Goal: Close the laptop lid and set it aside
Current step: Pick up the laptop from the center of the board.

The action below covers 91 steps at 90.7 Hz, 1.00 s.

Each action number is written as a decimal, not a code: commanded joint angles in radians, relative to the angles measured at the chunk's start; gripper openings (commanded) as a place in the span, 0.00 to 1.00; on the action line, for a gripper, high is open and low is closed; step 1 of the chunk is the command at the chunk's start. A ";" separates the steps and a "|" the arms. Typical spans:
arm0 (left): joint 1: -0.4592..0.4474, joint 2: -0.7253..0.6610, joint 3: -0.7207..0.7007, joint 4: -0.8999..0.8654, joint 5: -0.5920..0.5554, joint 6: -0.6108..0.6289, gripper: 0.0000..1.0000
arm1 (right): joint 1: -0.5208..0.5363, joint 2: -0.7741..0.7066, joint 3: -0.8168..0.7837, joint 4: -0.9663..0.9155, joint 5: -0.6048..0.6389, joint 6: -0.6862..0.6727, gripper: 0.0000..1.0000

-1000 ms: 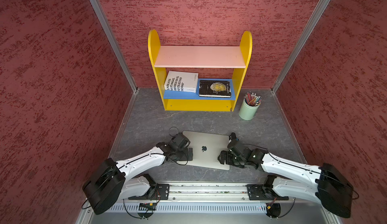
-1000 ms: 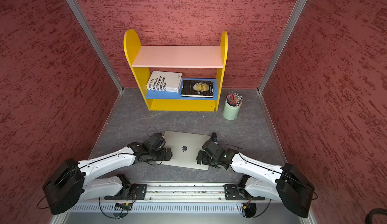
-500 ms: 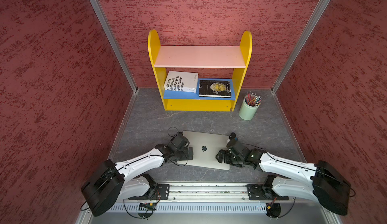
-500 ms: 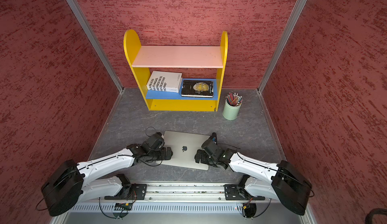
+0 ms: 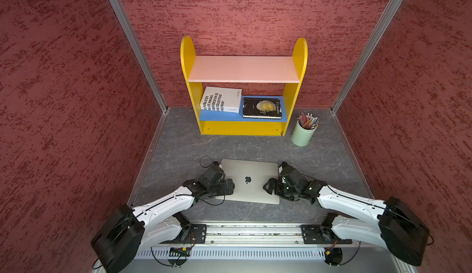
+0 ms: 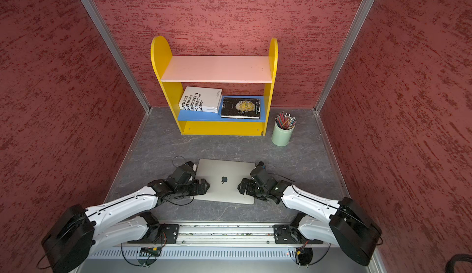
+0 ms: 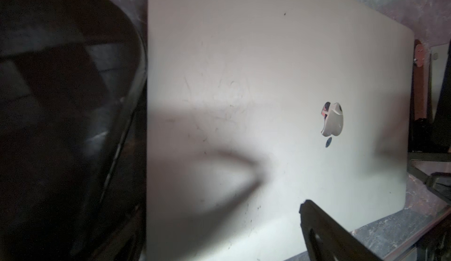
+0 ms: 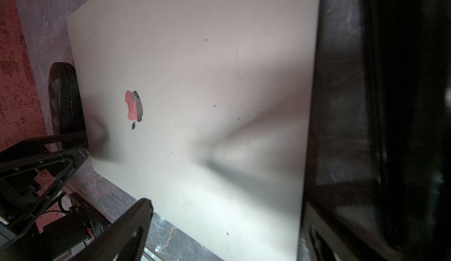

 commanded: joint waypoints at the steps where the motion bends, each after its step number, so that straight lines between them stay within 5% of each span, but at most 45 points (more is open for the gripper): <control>1: 0.013 -0.028 -0.047 0.068 0.183 -0.028 0.99 | -0.009 -0.001 -0.020 0.099 -0.128 -0.012 0.97; 29: 0.078 -0.092 -0.085 0.161 0.339 -0.037 0.95 | -0.050 0.014 -0.011 0.191 -0.228 -0.006 0.94; 91: 0.118 -0.178 -0.093 0.224 0.465 -0.075 0.89 | -0.065 -0.021 0.051 0.231 -0.301 0.013 0.84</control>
